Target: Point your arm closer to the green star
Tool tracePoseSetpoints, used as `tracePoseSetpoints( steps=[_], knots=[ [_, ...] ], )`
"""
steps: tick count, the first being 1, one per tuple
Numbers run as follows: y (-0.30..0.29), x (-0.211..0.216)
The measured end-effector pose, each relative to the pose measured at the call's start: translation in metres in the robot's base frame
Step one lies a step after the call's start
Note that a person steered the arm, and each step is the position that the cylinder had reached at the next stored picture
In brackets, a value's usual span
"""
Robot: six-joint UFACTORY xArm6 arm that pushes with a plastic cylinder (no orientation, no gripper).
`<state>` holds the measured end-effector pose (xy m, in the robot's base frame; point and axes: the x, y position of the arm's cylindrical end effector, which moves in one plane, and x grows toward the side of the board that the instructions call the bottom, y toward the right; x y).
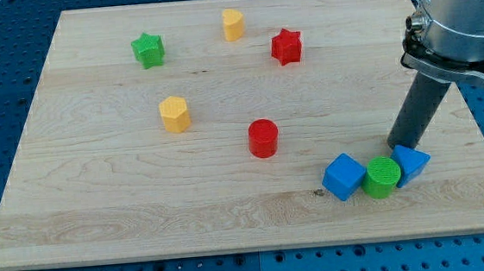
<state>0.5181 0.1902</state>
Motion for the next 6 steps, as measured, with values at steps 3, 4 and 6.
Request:
tracePoseSetpoints(
  steps=[3,4,6],
  knots=[
    [-0.008,-0.024],
    [-0.057,-0.064],
    [-0.188,-0.104]
  ],
)
